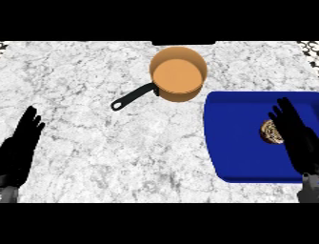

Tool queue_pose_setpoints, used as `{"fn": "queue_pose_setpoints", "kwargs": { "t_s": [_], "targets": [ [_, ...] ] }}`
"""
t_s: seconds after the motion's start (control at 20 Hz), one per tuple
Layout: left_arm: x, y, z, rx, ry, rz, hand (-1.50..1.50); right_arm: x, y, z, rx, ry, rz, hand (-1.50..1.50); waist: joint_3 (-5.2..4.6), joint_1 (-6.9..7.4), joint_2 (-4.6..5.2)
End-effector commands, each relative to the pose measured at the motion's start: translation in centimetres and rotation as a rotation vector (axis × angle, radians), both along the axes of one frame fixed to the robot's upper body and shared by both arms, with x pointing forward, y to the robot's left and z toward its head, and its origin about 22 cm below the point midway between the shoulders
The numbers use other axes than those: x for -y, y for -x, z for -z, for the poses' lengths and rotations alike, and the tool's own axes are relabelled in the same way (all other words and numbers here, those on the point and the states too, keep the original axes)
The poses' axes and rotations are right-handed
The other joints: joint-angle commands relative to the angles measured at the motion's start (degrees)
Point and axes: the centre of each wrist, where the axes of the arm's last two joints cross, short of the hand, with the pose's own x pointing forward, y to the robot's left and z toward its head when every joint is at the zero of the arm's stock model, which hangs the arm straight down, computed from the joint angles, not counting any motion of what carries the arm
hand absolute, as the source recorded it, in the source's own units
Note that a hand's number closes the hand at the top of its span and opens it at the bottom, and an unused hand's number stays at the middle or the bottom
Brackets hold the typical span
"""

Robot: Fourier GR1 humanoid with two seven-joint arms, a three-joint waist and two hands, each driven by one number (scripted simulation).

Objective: Pick the cupcake from the tray and place it in the pot

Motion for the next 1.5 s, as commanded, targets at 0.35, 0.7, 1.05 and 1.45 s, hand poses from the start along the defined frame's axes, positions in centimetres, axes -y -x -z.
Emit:
{"fn": "queue_pose_setpoints", "kwargs": {
  "t_s": [0.35, 0.7, 1.05, 1.45],
  "targets": [
    [2.9, -3.7, -5.6, 0.275, -0.006, 0.125, 0.0, 11.5, -3.4, -10.7, 0.324, 0.688, -0.157, 1.5, 0.23, 3.07, 2.58],
    [3.3, -4.7, -6.9, 0.263, -0.005, 0.143, 0.0, 16.9, -2.4, -4.7, 0.625, 0.426, -0.165, -1.5, 0.37, 3.28, 1.74],
    [3.1, -5.5, -6.4, 0.263, -0.009, 0.114, 0.0, 19.7, -4.7, -10.1, 0.505, 0.594, -0.396, -1.5, 0.1, 3.4, 1.55],
    [3.0, -6.0, -7.1, 0.266, -0.011, 0.122, 0.0, 14.3, -7.6, -12.4, 0.213, 0.94, -0.733, -1.5, -0.08, 3.08, 1.18]
  ]
}}
